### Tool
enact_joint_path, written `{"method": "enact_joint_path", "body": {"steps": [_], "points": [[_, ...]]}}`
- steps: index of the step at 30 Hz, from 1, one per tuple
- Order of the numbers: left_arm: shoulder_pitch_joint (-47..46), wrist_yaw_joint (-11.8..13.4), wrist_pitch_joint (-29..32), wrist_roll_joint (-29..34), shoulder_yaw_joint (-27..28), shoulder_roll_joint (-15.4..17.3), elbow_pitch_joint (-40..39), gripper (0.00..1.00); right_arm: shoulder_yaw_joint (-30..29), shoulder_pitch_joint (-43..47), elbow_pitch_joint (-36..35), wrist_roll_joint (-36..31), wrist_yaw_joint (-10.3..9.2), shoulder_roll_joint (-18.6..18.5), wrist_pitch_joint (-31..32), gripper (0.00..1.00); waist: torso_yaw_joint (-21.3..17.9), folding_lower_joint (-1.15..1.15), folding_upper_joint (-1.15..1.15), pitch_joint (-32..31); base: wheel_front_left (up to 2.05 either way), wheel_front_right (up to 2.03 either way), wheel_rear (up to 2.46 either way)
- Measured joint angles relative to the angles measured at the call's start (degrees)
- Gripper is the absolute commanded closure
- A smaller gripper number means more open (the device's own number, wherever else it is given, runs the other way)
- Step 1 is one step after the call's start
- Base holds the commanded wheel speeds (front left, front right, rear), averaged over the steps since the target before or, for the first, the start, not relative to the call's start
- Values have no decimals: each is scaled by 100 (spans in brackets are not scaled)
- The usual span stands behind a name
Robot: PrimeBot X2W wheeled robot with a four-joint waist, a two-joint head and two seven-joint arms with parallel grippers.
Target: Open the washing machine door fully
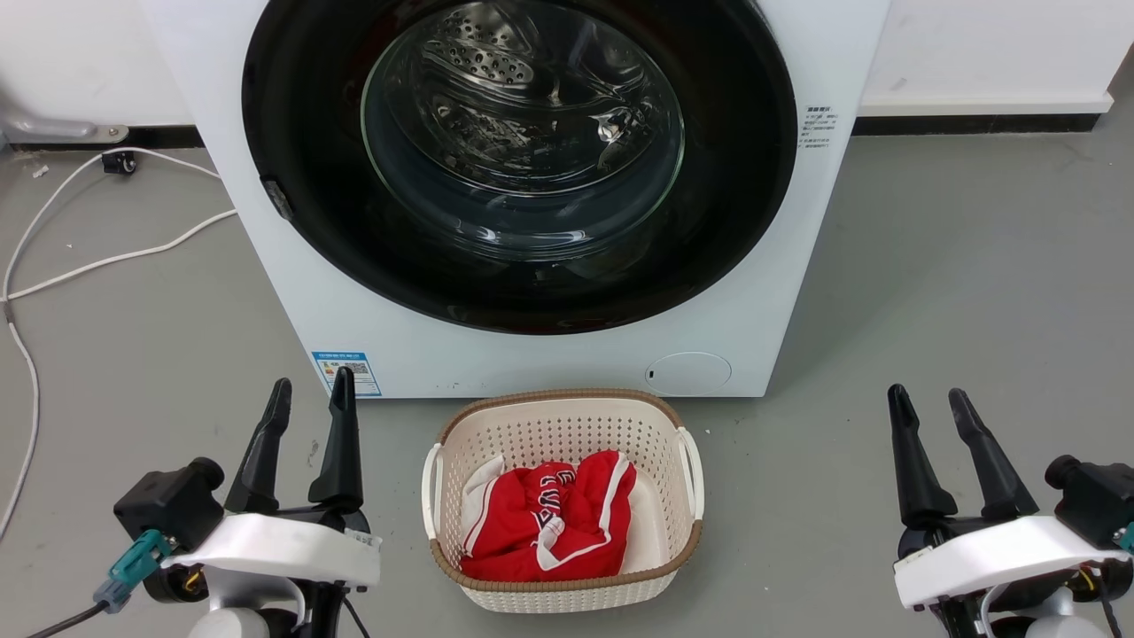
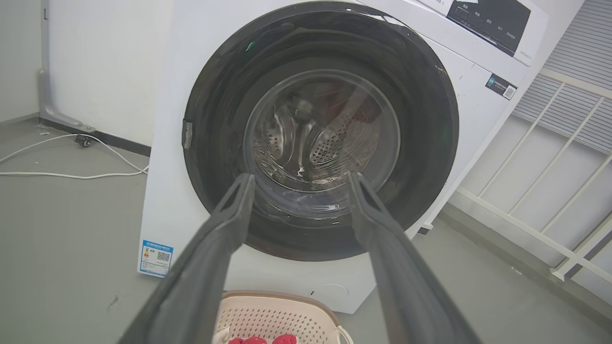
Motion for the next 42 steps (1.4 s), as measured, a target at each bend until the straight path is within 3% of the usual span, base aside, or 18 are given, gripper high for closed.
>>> {"method": "enact_joint_path", "body": {"steps": [21,42], "points": [[14,201,-266,1250,-219,146,64,0,-42,79,-119,-1235,1,23,57,0,-5,0,0,9,0,0,0],[66,310,-501,2017,-148,102,110,0,12,145,-233,-2011,1,44,-1,0,-46,0,0,17,0,0,0]]}}
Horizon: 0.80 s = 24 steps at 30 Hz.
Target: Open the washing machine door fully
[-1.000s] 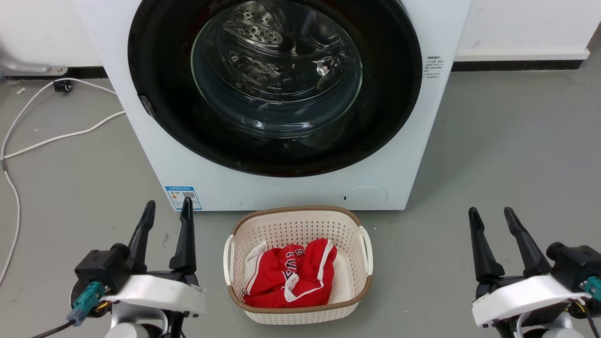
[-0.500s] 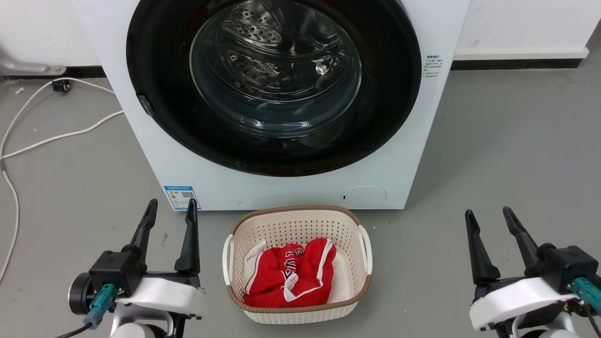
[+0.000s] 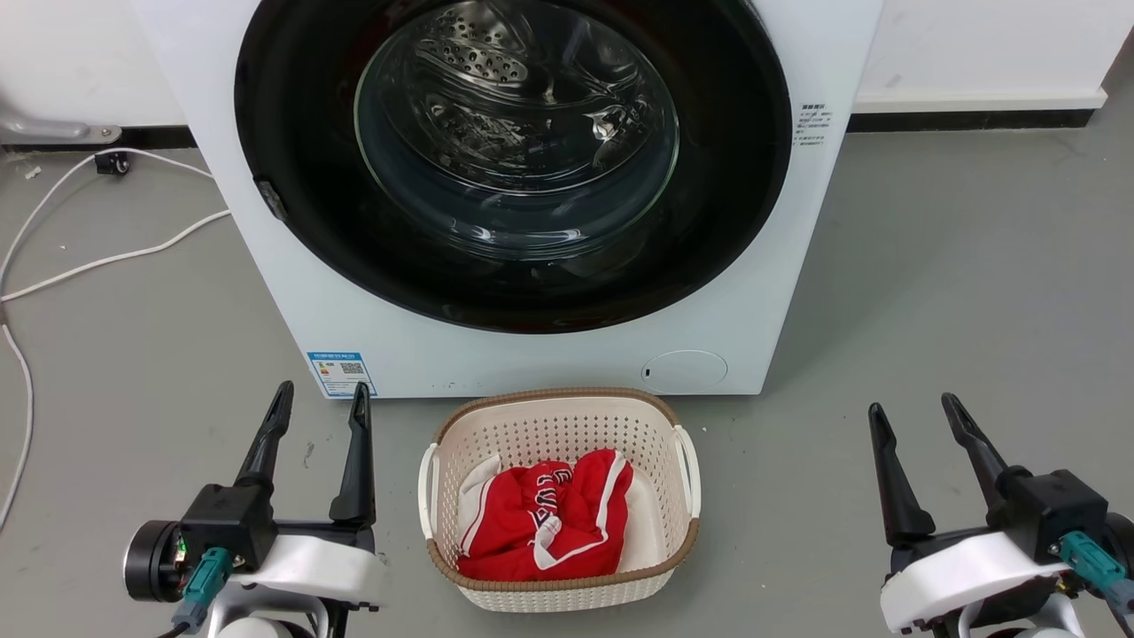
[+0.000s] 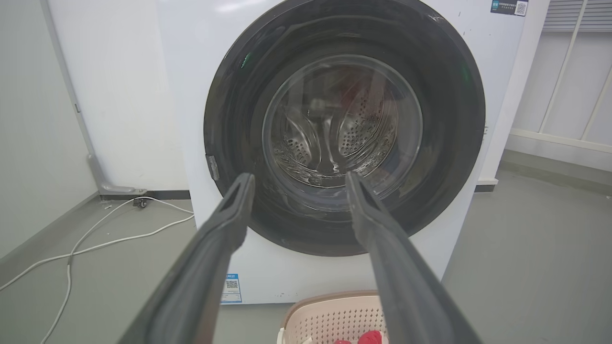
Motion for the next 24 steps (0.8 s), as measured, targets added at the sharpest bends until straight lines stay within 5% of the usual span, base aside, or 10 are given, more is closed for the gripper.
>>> {"method": "enact_joint_path", "body": {"steps": [24], "points": [[23,-218,-125,347,234,-182,186,0,42,49,22,-241,0,15,-100,0,-50,0,0,45,0,0,0]]}}
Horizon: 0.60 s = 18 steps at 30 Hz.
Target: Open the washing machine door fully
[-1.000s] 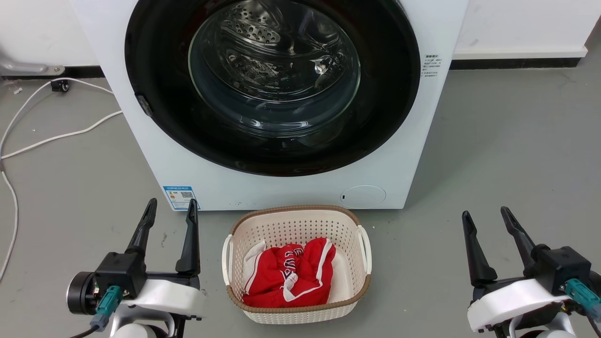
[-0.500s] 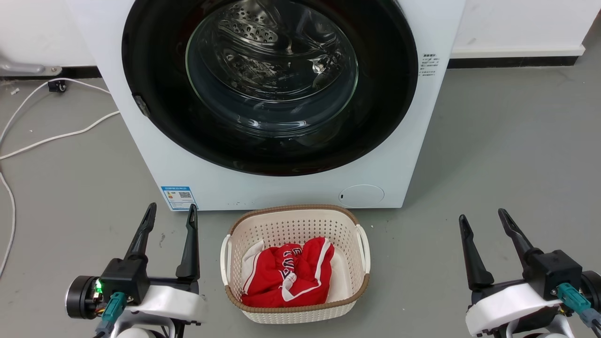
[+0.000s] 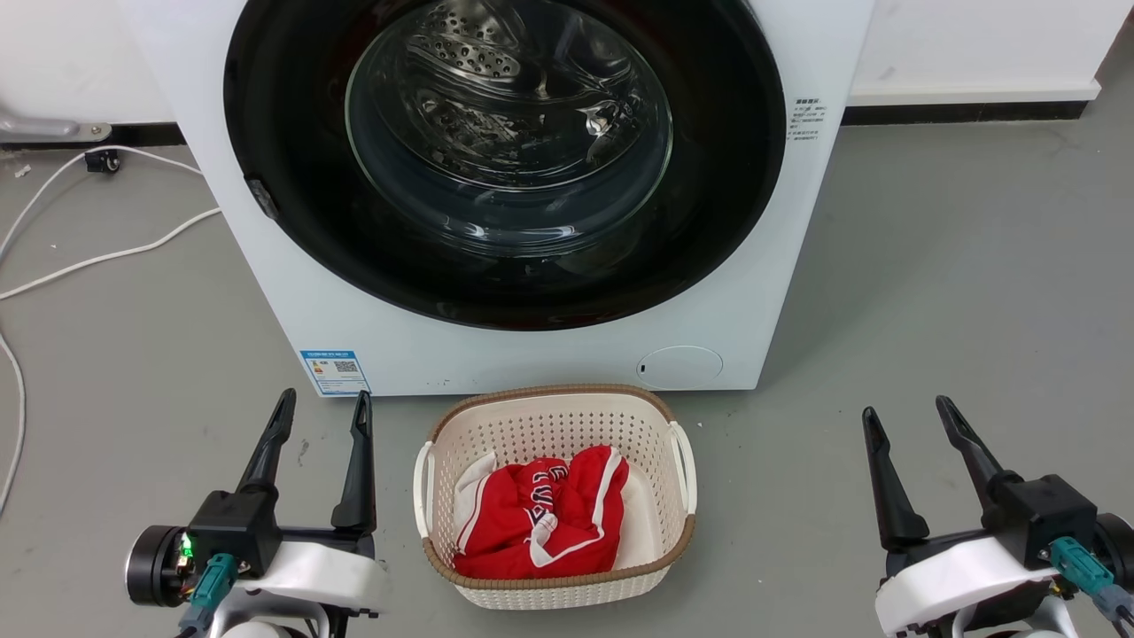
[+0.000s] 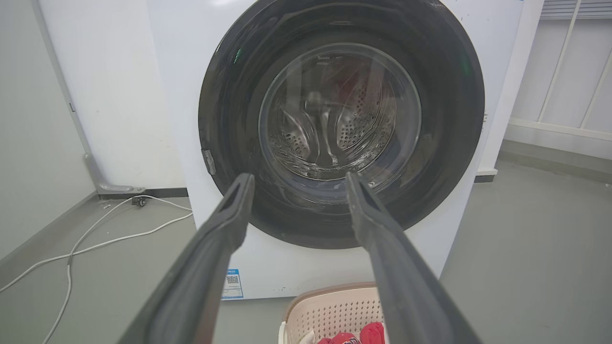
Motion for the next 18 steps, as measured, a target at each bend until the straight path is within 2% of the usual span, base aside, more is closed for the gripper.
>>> {"method": "enact_joint_path", "body": {"steps": [3,4,5,6,11,14,15,17,18], "points": [[0,-11,0,3,22,-15,13,0,-3,0,20,60,0,0,-25,0,-5,0,0,6,0,0,0],[0,-30,0,4,33,-21,15,0,-2,0,24,89,0,0,-30,32,-6,0,0,11,0,0,0],[0,-37,0,7,42,-26,14,0,5,0,32,108,0,0,-35,86,-8,0,0,16,0,0,0],[0,-47,0,8,54,-31,15,0,23,-1,41,110,0,0,-35,100,-8,0,0,20,0,0,0],[-1,-53,0,3,108,-56,12,0,79,-4,53,243,0,0,-111,100,-10,0,0,26,0,0,0],[-1,-60,0,3,124,-69,7,0,75,-18,55,617,0,1,-209,100,-15,0,0,29,0,0,0],[-1,-76,0,3,132,-74,9,0,67,-22,71,993,0,1,-261,100,-16,0,0,28,0,0,0],[-1,-80,0,3,145,-77,10,0,97,-36,201,2420,0,3,-376,100,-22,0,0,23,0,0,0],[-1,-85,0,7,151,-78,14,0,127,-53,255,2907,0,2,-445,100,-24,0,0,21,0,0,0]]}}
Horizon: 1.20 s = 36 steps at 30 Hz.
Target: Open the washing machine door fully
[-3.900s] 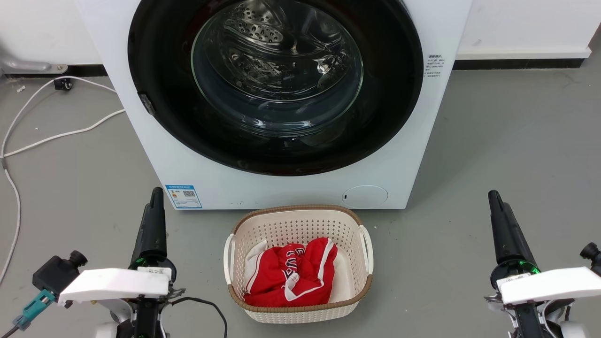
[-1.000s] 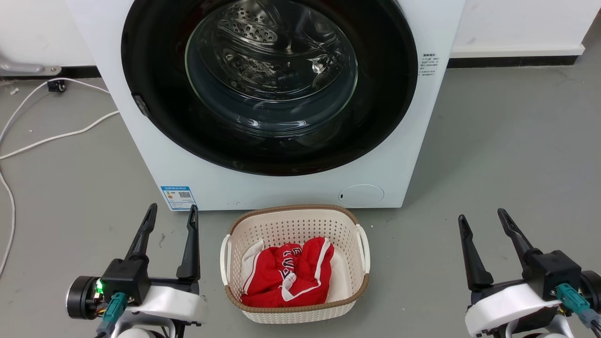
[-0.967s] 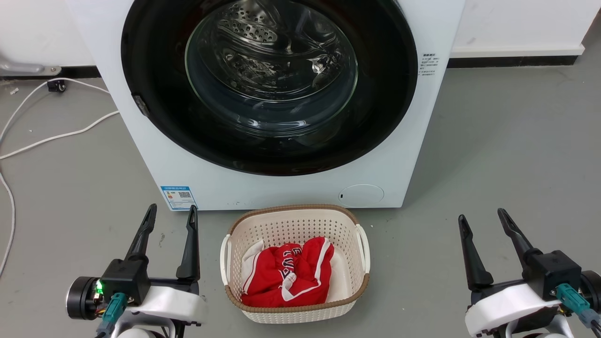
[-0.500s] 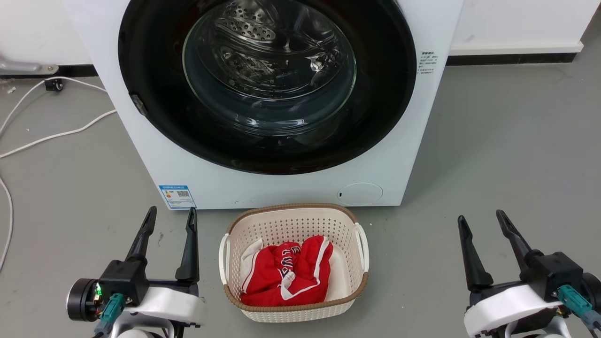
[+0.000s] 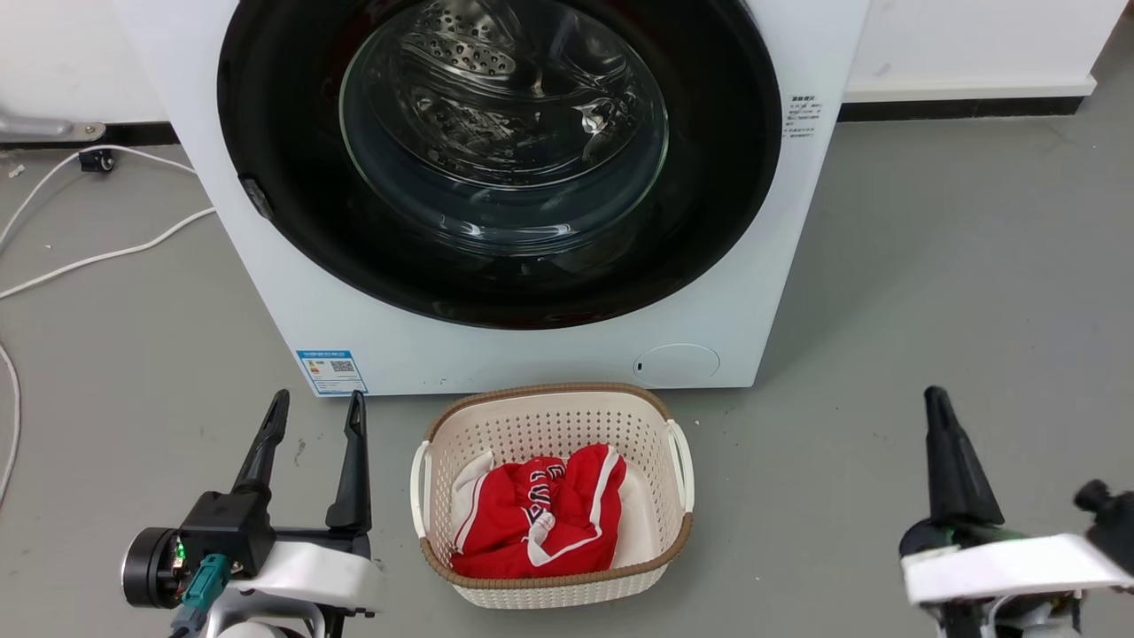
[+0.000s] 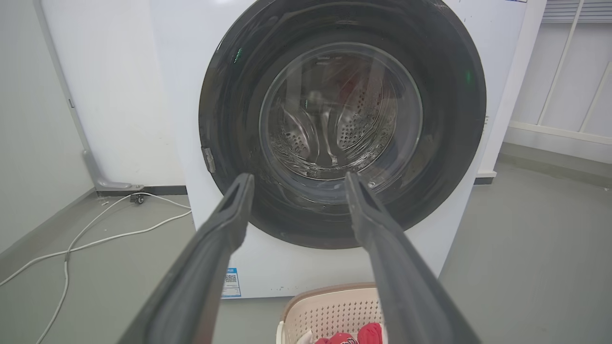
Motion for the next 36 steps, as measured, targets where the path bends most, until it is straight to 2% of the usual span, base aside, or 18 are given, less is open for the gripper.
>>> {"method": "enact_joint_path", "body": {"steps": [6,10,12,16,20,22,30,36], "points": [[-7,-16,0,3,31,-12,1,0,75,-324,44,4101,-1,7,-322,100,-5,-1,0,16,0,0,0],[-36,-16,0,2,102,-24,-10,0,-77,-662,60,5764,-1,7,-363,100,-27,-1,0,84,0,0,0],[-97,-15,0,2,138,-27,-32,0,-146,-918,85,6395,-1,12,-293,100,-44,-1,0,129,0,0,0],[-148,-14,0,-5,169,-37,-79,0,-336,-1524,477,7095,-1,-98,43,100,-68,-1,-1,255,0,0,0],[-344,-16,0,-54,197,-43,-149,0,-400,-2430,1093,7705,-1,-424,300,100,-70,0,0,446,0,0,0],[-399,-20,0,-70,194,-46,-169,0,-318,-2877,1416,7798,-1,-653,347,100,-60,0,0,556,0,0,0],[-899,-65,0,-126,187,-51,-360,0,543,-4983,3022,7903,-1,-1511,813,100,4,0,0,1140,0,0,0],[-1172,-88,0,-149,167,-51,-549,0,1313,-6394,4095,7754,-1,-1834,1386,100,82,0,0,1577,0,0,0]]}}
